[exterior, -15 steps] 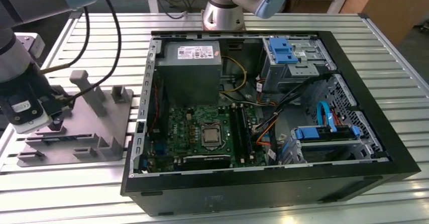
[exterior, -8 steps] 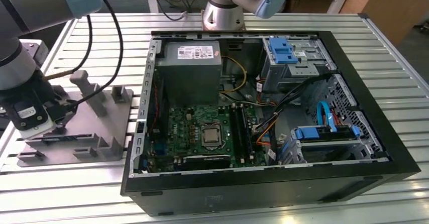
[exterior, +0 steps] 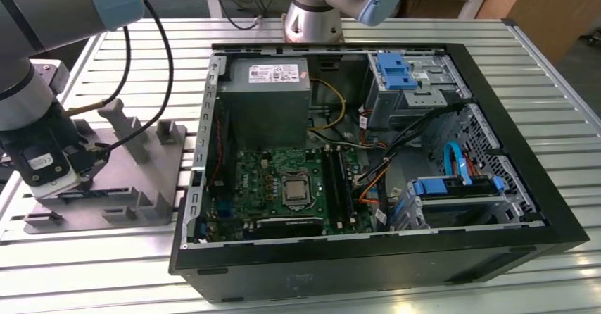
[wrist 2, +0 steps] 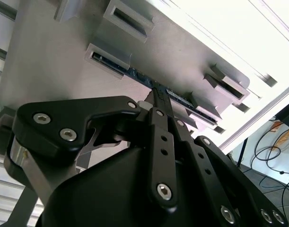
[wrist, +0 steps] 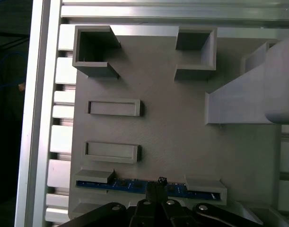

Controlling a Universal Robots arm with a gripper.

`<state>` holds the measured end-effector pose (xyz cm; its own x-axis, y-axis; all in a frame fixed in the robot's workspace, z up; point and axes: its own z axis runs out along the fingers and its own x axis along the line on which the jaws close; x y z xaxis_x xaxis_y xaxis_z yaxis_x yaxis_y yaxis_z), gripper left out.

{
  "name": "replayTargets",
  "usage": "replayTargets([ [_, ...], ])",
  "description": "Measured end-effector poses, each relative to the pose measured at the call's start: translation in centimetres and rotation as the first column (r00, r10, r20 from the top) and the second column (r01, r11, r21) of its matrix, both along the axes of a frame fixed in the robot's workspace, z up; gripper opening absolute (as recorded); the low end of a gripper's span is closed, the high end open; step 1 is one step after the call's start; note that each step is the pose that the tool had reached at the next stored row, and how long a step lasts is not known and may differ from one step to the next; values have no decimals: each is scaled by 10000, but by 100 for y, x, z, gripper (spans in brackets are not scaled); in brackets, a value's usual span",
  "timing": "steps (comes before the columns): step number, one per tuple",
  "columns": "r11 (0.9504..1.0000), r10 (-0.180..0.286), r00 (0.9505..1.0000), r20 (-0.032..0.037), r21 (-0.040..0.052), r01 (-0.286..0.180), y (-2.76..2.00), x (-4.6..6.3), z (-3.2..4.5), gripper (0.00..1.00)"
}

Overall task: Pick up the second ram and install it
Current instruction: 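Reach for the second ram, then pick up the second ram and move it above second insertion slot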

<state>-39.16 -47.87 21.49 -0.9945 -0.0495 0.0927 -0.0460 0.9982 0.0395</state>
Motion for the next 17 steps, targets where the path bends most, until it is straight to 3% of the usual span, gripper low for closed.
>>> replayTargets([
  [9, 10000, 0, 10000, 0, 0, 0, 0, 0, -1, 10],
  [11, 10000, 1, 10000, 32, 0, -1, 0, 0, -1, 10],
  [12, 10000, 0, 9999, 134, 1, 0, 0, -1, -3, 10],
  [15, 10000, -1, 9982, 607, 1, 1, 0, -6, -6, 10],
  [17, 10000, 0, 9979, 653, 2, 0, 0, -5, -7, 10],
])
